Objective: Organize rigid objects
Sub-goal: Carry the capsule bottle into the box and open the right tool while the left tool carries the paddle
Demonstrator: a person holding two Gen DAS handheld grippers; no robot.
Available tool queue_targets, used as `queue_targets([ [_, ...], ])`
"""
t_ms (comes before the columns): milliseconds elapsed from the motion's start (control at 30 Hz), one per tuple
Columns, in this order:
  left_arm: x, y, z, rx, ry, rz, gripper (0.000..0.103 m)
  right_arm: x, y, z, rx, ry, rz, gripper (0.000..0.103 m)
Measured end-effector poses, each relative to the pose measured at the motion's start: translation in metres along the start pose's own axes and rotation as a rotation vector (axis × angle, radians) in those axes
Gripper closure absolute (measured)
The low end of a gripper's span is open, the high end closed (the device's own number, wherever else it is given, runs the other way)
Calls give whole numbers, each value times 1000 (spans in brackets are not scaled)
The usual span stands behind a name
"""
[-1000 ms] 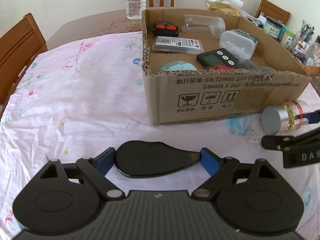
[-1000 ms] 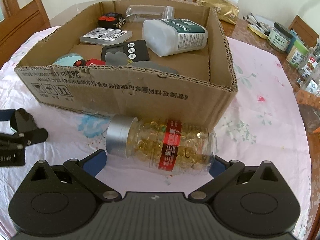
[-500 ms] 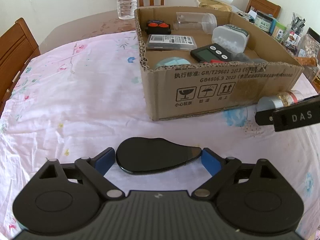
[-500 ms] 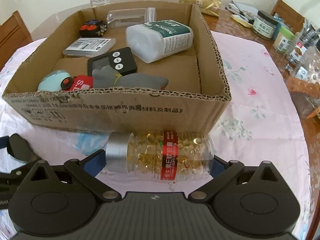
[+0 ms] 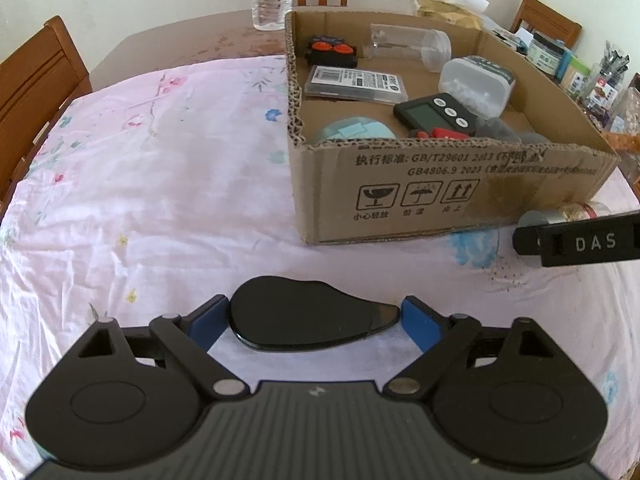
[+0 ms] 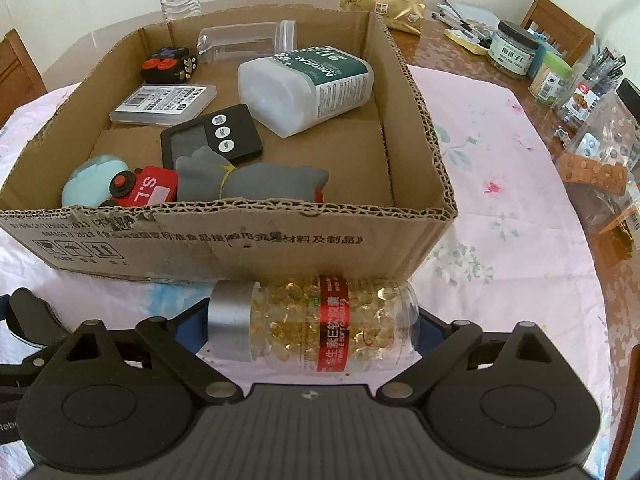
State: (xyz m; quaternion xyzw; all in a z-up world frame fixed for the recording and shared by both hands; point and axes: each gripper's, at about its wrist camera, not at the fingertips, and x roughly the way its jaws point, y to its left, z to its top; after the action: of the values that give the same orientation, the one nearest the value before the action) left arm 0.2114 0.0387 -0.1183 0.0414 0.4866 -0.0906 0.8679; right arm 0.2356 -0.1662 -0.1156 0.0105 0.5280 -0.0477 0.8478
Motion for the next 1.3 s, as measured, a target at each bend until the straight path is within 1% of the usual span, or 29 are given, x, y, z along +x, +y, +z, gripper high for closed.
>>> queue_targets([
  [167,0,1,1,1,5,-10,13,-1,0,-1,-18,9,19,7],
  [267,-3,3,0,12,15,-19,13,-5,-3,-1,-30,21,53,7],
  [333,-6,3,1,30,18,-25,13,-10,-6,0,-50,24,85,7],
  [533,-19,3,5,114,35,-65,13,-35,-17,6,-125,18,142,7],
  [700,-37,6,15,159,31,-92,13,-69,-30,15,-164,-33,163,7],
  [867,-56,10,28,170,12,-115,13,-96,-35,39,-197,-118,170,7],
  [1000,-64,8,40,179,-9,-111,13,-89,-32,65,-195,-162,178,7],
  [1100,-70,9,49,179,-30,-111,13,-72,-27,82,-178,-155,195,7],
  [1233,-76,10,61,178,-59,-101,13,-48,-19,94,-156,-139,179,7],
  [1267,-77,11,64,177,-67,-100,13,-44,-18,96,-150,-145,177,6],
  [1300,-78,11,66,176,-74,-97,13,-42,-17,97,-148,-152,171,2],
])
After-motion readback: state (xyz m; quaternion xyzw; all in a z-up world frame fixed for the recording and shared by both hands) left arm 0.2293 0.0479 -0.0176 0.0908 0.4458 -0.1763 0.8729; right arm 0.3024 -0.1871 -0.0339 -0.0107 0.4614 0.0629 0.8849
